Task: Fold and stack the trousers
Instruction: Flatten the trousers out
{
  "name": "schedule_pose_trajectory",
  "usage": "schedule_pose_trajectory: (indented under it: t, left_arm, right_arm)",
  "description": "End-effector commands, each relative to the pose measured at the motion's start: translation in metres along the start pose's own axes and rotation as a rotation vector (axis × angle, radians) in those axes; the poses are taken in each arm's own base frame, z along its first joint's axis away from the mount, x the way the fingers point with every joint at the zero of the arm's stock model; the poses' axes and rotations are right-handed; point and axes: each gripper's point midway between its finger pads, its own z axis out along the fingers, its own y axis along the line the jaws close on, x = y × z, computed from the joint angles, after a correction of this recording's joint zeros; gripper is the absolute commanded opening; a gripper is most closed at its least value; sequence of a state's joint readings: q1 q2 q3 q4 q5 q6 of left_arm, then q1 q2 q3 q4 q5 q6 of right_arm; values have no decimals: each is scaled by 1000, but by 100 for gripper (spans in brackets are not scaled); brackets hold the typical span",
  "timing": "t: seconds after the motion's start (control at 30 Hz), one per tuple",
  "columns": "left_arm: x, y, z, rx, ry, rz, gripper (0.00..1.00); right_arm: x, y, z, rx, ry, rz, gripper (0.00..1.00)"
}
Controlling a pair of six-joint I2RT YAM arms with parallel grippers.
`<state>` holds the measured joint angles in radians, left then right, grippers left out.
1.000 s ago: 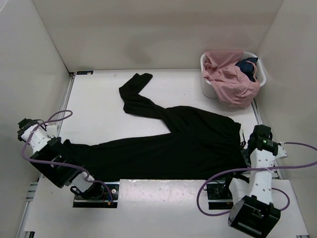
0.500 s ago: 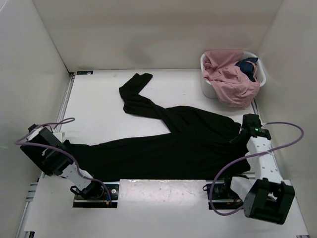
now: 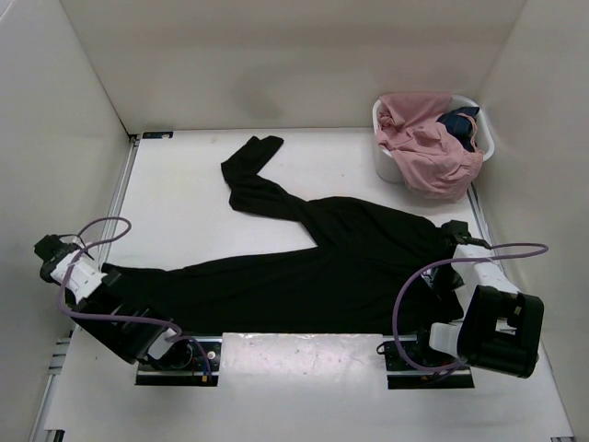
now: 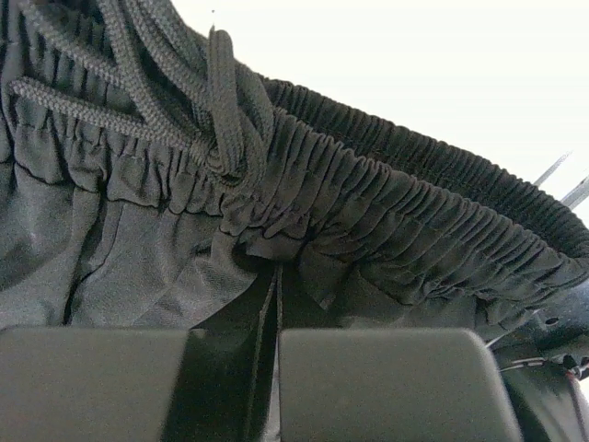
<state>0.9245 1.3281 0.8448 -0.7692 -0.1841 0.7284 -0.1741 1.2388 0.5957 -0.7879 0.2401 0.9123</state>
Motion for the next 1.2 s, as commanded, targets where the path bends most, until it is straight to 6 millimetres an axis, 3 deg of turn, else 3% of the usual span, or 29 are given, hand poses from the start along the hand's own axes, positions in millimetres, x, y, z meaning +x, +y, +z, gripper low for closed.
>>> schedule_pose_trajectory:
  t: [0.0, 0.13, 0.27, 0.3, 0.5, 0.7, 0.97, 1.03, 1.13, 1.17]
  left_arm:
    - [23, -1, 8, -26, 51, 11, 14]
    - [42, -10, 17, -3, 118, 6, 14]
    - [45, -13, 19, 4, 125, 8, 26]
    - [42, -8, 17, -12, 122, 6, 32]
    - [32, 25, 0, -116, 120, 32, 35]
    - [33, 46, -11, -207, 148, 48, 39]
    - [34, 60, -27, -278, 151, 94, 38]
    - [31, 55, -24, -245, 126, 99, 38]
    - [14, 24, -20, -154, 69, 154, 38]
    - [4, 13, -16, -125, 43, 159, 38]
  right_arm:
    - [-7, -1, 6, 22, -26, 45, 0]
    - [-20, -4, 0, 47, -58, 41, 0]
    - [-29, -1, -10, 28, -87, 29, 0]
    - [-34, -1, -12, 28, -103, 22, 0]
    - [-73, -1, -55, 30, -260, -21, 11]
    - [-83, -4, -74, 16, -305, -18, 13]
    - [-76, -8, -70, 37, -275, -38, 20]
    - [-73, -9, -68, 32, -267, -40, 20]
    - [-61, -7, -60, 13, -215, -35, 20]
    - [-48, -4, -51, -13, -161, -26, 20]
